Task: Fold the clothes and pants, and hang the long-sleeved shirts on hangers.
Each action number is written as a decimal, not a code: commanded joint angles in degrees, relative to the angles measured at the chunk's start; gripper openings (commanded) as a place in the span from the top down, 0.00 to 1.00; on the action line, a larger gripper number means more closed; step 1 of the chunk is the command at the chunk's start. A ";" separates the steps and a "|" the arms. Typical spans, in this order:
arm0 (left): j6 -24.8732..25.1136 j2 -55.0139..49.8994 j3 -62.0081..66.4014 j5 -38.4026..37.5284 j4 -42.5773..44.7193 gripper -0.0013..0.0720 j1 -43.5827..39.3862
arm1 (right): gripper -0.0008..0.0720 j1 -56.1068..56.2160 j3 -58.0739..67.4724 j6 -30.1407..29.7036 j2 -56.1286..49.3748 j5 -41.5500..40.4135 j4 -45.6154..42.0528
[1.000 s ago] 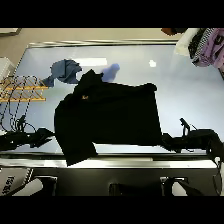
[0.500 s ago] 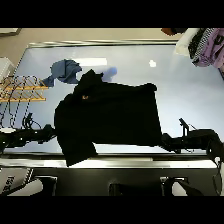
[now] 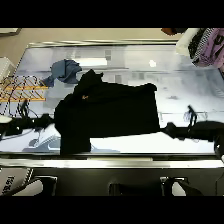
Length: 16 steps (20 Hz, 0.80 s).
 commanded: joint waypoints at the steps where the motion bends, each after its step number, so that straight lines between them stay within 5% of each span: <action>1: -4.28 2.64 12.33 -0.87 -0.57 0.96 -4.79 | 0.95 4.00 13.31 0.35 0.37 3.32 1.09; 5: -11.10 4.33 34.21 -3.74 8.46 0.96 -10.47 | 0.95 13.40 36.02 10.36 0.33 11.54 -9.18; 10: -25.00 7.41 63.65 -11.54 32.15 0.96 -13.84 | 0.95 13.94 62.77 18.10 2.01 6.16 -17.77; 16: -33.79 19.26 75.76 -15.61 42.16 0.96 -13.90 | 0.95 13.94 72.41 23.67 14.43 8.04 -21.51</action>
